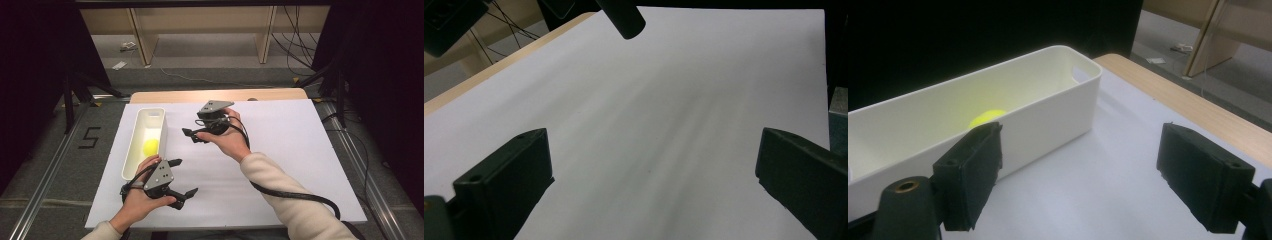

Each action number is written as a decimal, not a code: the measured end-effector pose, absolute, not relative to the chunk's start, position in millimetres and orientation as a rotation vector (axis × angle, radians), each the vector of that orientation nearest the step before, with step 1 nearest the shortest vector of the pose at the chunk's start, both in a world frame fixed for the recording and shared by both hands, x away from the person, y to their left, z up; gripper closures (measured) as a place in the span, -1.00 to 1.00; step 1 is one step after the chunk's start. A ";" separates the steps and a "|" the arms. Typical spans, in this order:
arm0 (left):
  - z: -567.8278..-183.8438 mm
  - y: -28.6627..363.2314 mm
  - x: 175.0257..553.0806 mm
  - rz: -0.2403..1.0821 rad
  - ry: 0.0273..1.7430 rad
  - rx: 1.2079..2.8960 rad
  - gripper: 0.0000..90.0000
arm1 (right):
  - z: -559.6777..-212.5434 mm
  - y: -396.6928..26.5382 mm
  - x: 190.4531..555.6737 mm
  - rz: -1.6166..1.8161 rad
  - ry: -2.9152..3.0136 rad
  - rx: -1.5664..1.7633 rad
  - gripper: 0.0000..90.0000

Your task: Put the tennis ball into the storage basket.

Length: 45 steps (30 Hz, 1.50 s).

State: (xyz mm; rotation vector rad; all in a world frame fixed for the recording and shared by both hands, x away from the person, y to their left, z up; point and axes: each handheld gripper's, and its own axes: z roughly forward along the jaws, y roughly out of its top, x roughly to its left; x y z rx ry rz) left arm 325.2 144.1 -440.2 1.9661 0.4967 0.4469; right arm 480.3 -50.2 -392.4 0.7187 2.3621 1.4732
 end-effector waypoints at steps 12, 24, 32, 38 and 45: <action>-440.2 144.1 325.1 0.447 0.497 1.966 -0.98 | -394.3 -67.7 478.3 1.463 2.349 0.746 -0.58; -440.0 144.4 325.8 0.456 0.489 1.960 -0.98 | -393.9 -97.2 474.8 1.452 2.311 0.785 -0.58; -440.7 144.1 325.0 0.435 0.503 1.966 -0.98 | -396.9 -136.6 465.4 1.443 2.274 0.840 -0.57; -442.1 141.5 324.2 0.432 0.532 1.921 -0.98 | -395.7 -170.9 452.6 1.432 2.234 0.885 -0.57; -440.8 145.0 325.3 0.455 0.508 1.967 -0.98 | -400.2 -209.5 429.8 1.413 2.195 0.935 -0.57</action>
